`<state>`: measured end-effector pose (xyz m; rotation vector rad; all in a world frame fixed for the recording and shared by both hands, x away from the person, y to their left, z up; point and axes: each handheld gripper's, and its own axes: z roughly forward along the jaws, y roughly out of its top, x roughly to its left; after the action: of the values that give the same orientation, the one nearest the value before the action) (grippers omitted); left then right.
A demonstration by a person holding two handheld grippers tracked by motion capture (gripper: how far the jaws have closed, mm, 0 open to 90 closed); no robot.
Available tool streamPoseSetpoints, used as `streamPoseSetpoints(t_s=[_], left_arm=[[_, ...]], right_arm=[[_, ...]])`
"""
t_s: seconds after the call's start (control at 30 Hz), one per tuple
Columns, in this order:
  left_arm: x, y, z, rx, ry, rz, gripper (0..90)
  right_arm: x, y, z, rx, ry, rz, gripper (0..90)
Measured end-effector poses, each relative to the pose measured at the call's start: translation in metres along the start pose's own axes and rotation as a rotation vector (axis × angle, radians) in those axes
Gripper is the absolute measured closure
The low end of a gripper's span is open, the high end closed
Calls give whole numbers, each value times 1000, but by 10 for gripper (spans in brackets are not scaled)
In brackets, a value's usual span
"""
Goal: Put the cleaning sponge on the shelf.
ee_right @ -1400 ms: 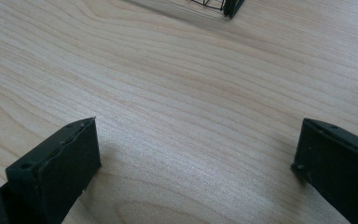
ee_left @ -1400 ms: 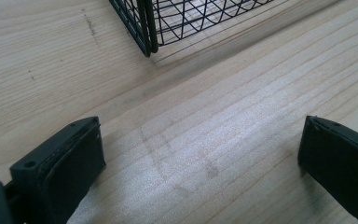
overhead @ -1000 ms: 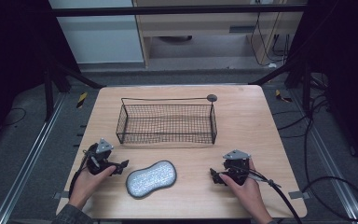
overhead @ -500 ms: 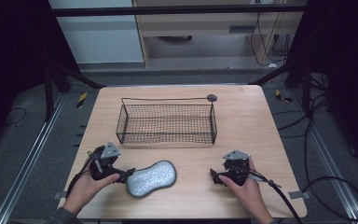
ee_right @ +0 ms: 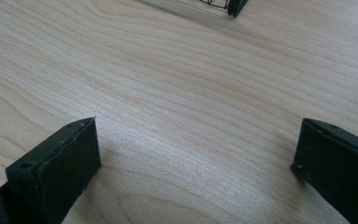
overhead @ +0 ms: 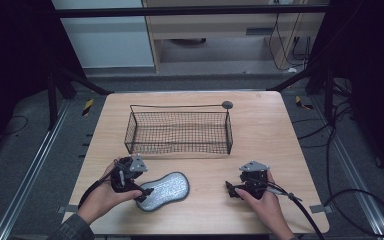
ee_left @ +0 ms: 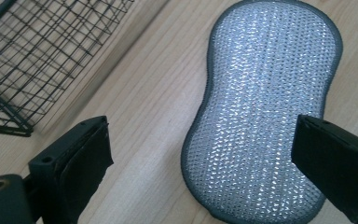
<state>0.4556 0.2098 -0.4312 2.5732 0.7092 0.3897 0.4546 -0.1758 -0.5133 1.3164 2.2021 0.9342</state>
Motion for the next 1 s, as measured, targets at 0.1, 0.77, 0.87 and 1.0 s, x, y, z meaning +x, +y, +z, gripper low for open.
streamPoseSetpoints(t_s=[0.1, 0.77, 0.87, 1.0], left_arm=[[-3, 6, 2, 34, -13, 22, 42], [-15, 37, 25, 150, -110, 109, 40], [-16, 38, 30, 167, -121, 116, 44], [-19, 40, 34, 171, -136, 114, 41]], right_arm=[[0, 0, 0, 0, 1, 0, 5], [0, 0, 0, 0, 9, -6, 5], [0, 0, 0, 0, 10, -8, 5], [0, 0, -1, 1, 13, -10, 5]])
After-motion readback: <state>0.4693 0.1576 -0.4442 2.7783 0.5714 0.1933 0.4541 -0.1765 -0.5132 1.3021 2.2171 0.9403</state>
